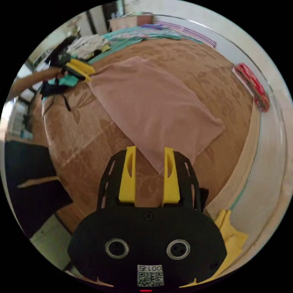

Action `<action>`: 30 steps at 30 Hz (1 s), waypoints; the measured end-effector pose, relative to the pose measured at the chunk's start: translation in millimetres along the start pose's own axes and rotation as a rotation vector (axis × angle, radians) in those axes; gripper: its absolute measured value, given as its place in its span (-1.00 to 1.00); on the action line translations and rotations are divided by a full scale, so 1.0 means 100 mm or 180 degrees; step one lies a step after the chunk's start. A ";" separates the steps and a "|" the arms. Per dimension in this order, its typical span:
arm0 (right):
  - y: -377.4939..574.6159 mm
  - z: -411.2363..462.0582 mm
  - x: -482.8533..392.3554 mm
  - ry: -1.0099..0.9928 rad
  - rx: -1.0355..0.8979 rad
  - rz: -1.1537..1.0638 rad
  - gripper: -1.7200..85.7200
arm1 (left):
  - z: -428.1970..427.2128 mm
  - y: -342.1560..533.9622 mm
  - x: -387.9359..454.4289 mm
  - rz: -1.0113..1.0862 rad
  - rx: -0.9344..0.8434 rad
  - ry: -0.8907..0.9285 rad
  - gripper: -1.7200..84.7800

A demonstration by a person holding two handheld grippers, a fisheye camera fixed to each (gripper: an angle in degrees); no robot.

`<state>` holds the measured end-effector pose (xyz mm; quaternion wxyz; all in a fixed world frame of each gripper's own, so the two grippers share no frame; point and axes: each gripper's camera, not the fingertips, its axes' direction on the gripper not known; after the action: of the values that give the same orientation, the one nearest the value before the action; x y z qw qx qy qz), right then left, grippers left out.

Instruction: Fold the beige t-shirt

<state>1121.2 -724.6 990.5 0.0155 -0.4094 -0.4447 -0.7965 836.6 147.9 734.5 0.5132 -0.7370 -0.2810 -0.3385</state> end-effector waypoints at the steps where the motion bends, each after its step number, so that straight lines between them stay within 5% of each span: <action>1: -0.07 0.06 -0.04 0.0083 -0.0066 -0.0191 -0.66 | 0.01 -0.05 0.09 0.0166 -0.0049 -0.0013 -0.67; 6: -0.24 0.24 0.02 0.0152 -0.0352 -0.0617 -0.66 | 0.09 -0.27 0.75 0.1611 -0.0747 -0.0663 -0.64; 12: -0.55 0.04 0.21 0.0251 -0.0541 -0.0702 -0.74 | -0.25 -0.39 1.15 0.1597 -0.0792 -0.1746 -0.62; 16: -0.74 -0.02 0.21 0.0417 -0.0651 -0.0915 -0.75 | -0.55 -0.54 1.51 0.1834 -0.0500 -0.1502 -0.66; 21: -0.97 -0.13 0.32 0.0481 -0.0728 -0.0960 -0.76 | -0.35 -0.76 1.79 0.2565 -0.1098 -0.1551 -0.75; 30: -1.35 -0.41 0.84 0.0180 -0.0761 -0.0889 -0.78 | -0.74 -1.13 1.58 0.2408 -0.1311 -0.1350 -0.85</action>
<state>986.8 -643.7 941.3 -0.1316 -0.3200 -0.3988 -0.8492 831.7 123.8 940.9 0.3751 -0.9266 -0.0188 -0.0188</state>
